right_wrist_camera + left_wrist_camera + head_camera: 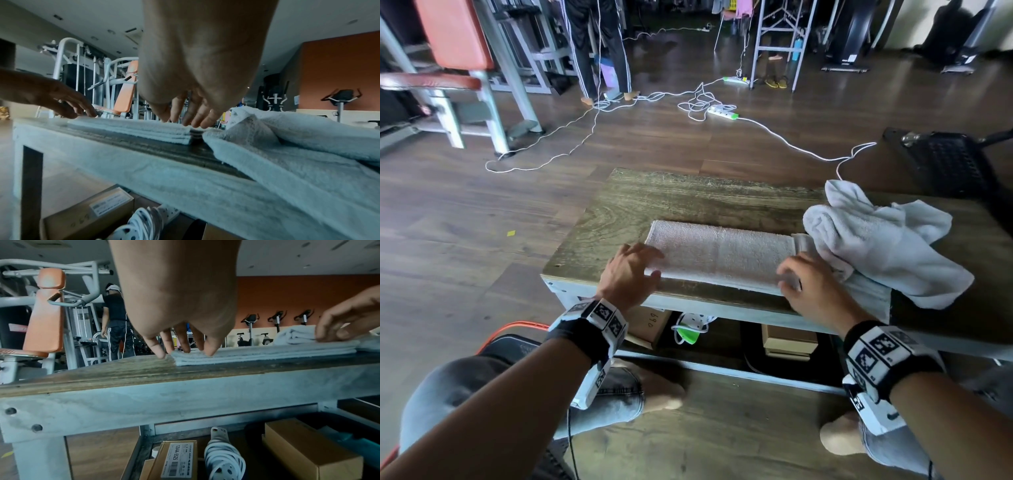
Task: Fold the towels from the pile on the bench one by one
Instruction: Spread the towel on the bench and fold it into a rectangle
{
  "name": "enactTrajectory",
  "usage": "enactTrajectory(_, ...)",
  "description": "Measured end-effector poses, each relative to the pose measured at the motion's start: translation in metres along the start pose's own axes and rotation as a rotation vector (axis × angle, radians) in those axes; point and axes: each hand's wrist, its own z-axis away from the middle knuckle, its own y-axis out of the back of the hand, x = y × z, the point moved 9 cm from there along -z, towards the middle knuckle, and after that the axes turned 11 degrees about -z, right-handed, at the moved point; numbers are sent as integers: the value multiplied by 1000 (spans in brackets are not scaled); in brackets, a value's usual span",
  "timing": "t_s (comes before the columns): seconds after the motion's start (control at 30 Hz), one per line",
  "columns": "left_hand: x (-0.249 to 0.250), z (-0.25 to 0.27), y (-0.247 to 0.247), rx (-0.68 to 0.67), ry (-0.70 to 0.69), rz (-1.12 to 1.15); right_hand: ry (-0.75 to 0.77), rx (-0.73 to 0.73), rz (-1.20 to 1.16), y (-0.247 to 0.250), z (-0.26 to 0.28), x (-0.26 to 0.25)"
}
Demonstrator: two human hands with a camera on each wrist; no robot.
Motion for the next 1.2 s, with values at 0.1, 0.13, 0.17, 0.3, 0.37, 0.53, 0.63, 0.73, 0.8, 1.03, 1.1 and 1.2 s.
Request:
enactTrajectory(0.1,-6,9,-1,-4,9,8,76,-95,20,-24,7,1)
enactTrajectory(0.13,-9,11,3,17,29,9,85,-76,22,-23,8,-4)
enactTrajectory(0.17,-11,12,8,28,46,-6,97,-51,19,-20,8,-8)
enactTrajectory(0.3,-6,13,25,93,123,-83,154,101,6,-8,1,-38)
enactTrajectory(0.37,5,7,25,151,91,-44,153,146,-21,-14,-11,-50)
enactTrajectory(0.53,65,-24,-7,51,-113,12,22,-59,59,-78,-49,-66)
enactTrajectory(0.63,87,-29,-40,-73,-166,10,-27,-118,114,-106,-52,-57)
enactTrajectory(0.73,85,-19,-69,-181,-152,-46,-15,-79,252,-113,-41,-42)
enactTrajectory(0.8,84,-17,-70,-154,-171,-128,-10,-51,272,-111,-40,-40)
enactTrajectory(1.03,80,-18,-67,-135,-170,-132,-3,-33,258,-109,-41,-40)
enactTrajectory(1.1,79,-19,-66,-136,-159,-122,-6,-31,254,-107,-41,-39)
enactTrajectory(1.2,72,-21,-66,-135,-137,-142,-43,-17,244,-103,-40,-30)
